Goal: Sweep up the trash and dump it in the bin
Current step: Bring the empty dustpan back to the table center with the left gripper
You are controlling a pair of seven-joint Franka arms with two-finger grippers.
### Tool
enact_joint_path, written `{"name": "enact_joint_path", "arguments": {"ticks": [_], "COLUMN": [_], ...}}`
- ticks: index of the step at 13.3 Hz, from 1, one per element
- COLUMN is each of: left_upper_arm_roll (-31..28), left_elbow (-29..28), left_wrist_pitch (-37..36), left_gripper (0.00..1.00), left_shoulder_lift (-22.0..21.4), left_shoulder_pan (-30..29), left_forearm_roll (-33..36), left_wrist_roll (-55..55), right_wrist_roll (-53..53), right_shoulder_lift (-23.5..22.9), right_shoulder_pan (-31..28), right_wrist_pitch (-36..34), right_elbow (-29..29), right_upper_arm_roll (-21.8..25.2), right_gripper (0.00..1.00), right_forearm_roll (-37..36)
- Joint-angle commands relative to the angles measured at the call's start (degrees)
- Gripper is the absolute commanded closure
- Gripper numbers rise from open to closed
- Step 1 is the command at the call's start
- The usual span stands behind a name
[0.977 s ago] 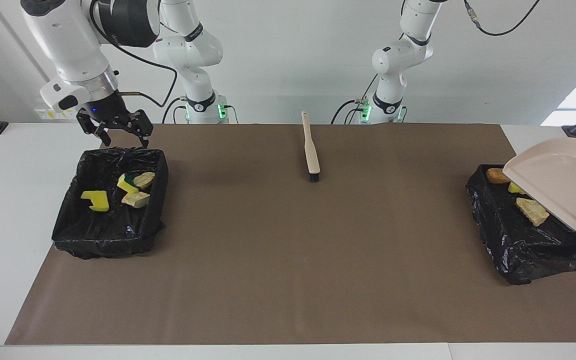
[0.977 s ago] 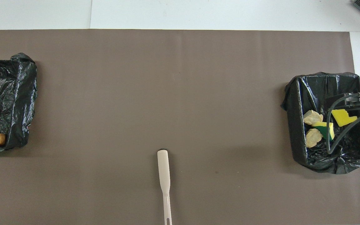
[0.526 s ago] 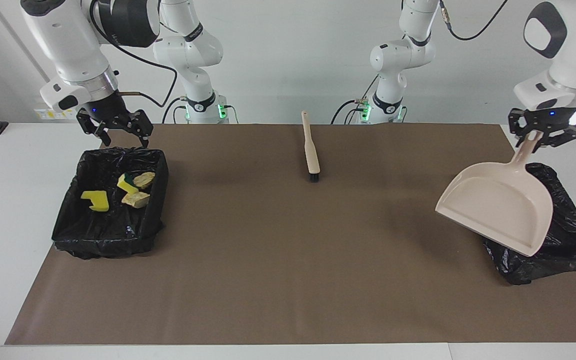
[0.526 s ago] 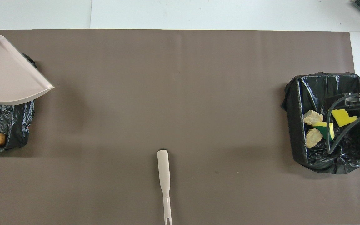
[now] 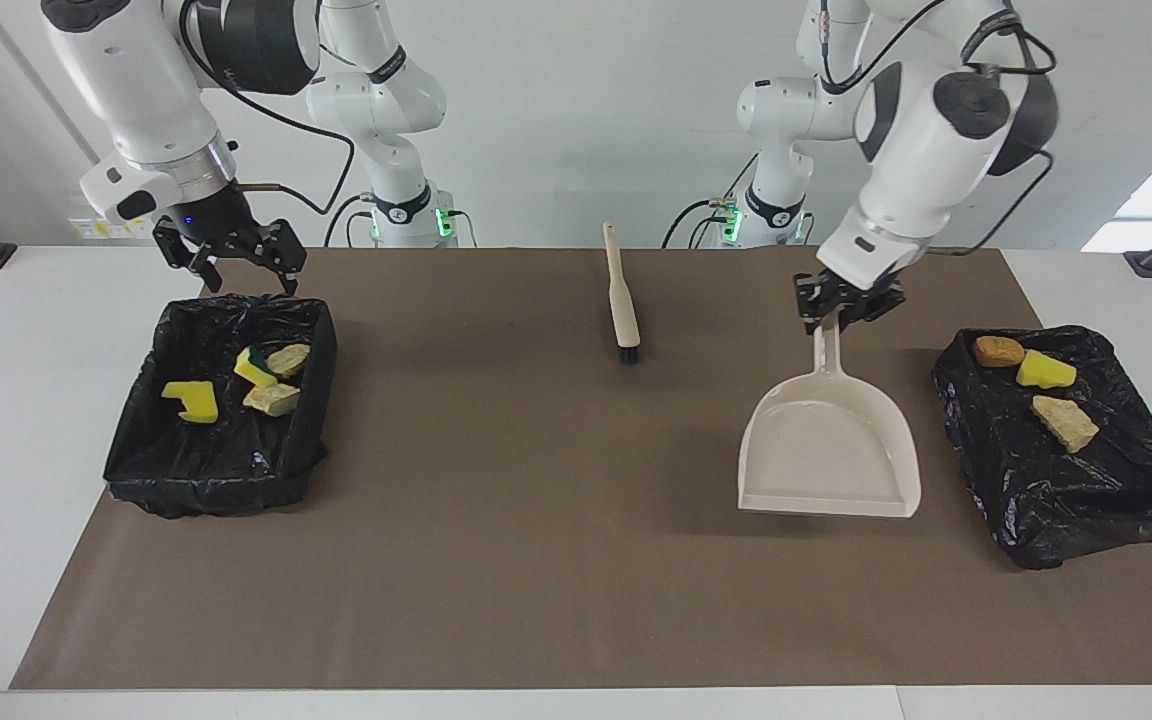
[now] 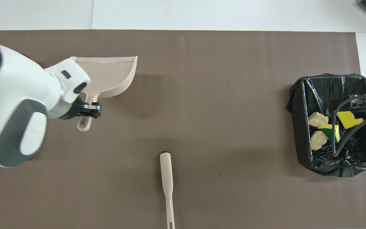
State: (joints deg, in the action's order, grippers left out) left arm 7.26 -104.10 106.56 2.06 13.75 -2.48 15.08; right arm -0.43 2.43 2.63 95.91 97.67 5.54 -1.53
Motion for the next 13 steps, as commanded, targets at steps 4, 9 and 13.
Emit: {"name": "enact_joint_path", "arguments": {"ticks": [4, 9, 13], "left_upper_arm_roll": [-1.38, -1.46, -1.46], "left_elbow": [-6.47, -8.49, -12.27], "left_wrist_pitch": [15.76, 20.42, 25.09], "left_gripper": [1.0, 1.0, 1.0], "left_shoulder_lift": [4.34, 6.81, 6.9], "left_shoulder_pan": [12.96, 16.74, 20.18], "left_forearm_roll": [-0.94, -0.94, -0.86], "left_wrist_roll": [9.94, 10.84, 11.54], "right_wrist_roll": [-0.97, -0.97, -0.97], "right_shoulder_lift": [0.21, 0.21, 0.21], "right_shoulder_pan": [-0.35, -0.35, -0.35], "right_wrist_pitch": [-0.64, -0.73, -0.64], "right_elbow": [-0.19, -0.19, -0.19], "right_upper_arm_roll": [-0.18, -0.18, -0.18], "right_gripper": [0.0, 0.0, 0.0], "right_forearm_roll": [-0.58, -0.66, -0.66]}}
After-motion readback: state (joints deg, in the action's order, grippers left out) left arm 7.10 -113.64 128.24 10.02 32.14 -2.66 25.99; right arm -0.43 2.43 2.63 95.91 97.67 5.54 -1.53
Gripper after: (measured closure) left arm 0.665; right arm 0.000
